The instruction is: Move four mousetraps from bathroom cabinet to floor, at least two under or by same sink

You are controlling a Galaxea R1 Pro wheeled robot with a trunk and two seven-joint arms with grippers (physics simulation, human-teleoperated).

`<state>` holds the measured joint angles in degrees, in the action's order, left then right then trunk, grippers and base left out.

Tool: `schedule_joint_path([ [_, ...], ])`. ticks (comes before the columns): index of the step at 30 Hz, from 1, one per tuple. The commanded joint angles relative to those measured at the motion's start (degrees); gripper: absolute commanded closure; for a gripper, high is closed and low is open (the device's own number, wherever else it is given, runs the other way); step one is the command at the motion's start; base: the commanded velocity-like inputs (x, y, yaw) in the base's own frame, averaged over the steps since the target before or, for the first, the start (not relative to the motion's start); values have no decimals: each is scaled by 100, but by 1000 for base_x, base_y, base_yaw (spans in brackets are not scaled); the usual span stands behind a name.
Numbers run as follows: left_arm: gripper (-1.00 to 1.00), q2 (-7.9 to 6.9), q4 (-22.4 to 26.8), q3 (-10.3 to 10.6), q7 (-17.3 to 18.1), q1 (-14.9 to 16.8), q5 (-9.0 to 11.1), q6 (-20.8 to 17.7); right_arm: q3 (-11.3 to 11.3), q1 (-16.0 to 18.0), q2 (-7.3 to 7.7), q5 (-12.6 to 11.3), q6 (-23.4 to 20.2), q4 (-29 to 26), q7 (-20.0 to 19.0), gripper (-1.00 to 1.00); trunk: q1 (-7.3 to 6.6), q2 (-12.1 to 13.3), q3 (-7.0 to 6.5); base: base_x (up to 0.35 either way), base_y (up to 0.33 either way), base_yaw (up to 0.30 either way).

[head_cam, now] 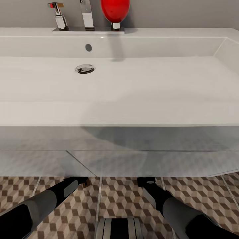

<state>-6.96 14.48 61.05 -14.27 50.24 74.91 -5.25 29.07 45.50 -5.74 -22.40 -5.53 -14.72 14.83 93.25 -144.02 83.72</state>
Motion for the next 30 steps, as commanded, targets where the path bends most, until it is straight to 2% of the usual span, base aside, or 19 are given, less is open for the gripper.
schedule_joint_path([
  [1,-100,-4,28,7,-41,127,6,-4,46,2,3,-31,-36,-12,28,100,-3,-2,2,0,0,0],
  [30,-100,1,29,9,-41,127,3,-3,46,2,3,-34,-36,-12,28,100,-3,-2,2,0,0,0],
])
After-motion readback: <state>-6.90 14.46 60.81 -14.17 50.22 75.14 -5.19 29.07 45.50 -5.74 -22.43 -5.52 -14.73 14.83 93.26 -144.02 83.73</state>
